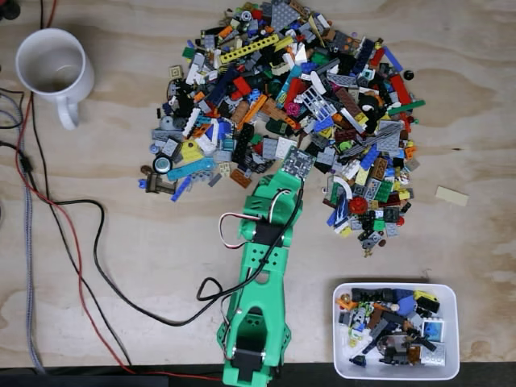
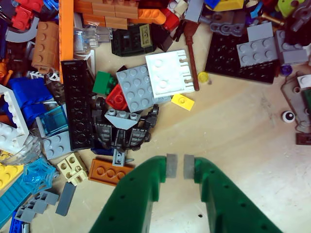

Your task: Find the closest Lego and put it in the bin.

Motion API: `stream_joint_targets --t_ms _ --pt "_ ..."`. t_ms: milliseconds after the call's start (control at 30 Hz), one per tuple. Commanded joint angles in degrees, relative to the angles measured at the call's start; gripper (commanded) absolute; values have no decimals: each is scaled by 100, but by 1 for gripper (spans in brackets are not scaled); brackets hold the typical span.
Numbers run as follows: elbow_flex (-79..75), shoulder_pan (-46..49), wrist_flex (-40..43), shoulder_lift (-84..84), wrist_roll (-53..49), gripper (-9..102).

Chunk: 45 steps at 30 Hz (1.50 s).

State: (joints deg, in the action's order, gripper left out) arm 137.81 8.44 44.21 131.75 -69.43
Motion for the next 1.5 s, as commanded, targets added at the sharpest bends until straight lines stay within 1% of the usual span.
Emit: stream_joint_targets --t_ms 0,67,233,300,367,467,667,933,1033,1233,1333,1467 --pt "-255 -70 53 -70 176 6" --pt "-650 -229 369 -466 703 8" --pt "-1969 -615 1248 -2048 2900 13" --pt "-2276 -633 1310 -2452 3753 13" --pt "-2470 -668 1362 -2689 4333 15" --pt "-2716 -642 1292 -3111 4843 17" --pt "-3076 -650 1116 -3735 5159 18" --pt "-3138 -765 765 -4298 5229 11" --pt "-3067 -835 589 -4386 5247 5" --pt "-3155 -984 519 -4395 5150 0" --pt "-3401 -958 686 -4315 5019 0" --pt "-3920 -844 1301 -3990 4579 0"
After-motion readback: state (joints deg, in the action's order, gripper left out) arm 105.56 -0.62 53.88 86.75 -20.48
